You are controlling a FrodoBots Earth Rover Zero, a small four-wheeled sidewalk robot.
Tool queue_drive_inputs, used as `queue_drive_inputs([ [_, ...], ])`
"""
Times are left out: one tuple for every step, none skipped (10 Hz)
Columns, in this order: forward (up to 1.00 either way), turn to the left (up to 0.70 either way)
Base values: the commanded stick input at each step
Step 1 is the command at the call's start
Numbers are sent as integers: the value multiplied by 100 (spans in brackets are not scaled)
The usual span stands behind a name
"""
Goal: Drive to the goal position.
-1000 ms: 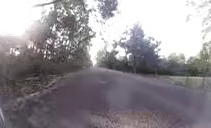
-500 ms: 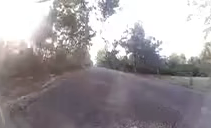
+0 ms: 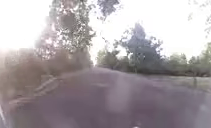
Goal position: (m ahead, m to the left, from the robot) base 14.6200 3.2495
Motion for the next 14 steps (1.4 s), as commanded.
queue_drive_inputs([
  [70,0],
  [70,1],
  [70,1],
  [70,1],
  [70,2],
  [70,2],
  [70,2],
  [70,2],
  [70,2],
  [70,2],
  [70,1],
  [70,0],
  [70,0],
  [70,0],
])
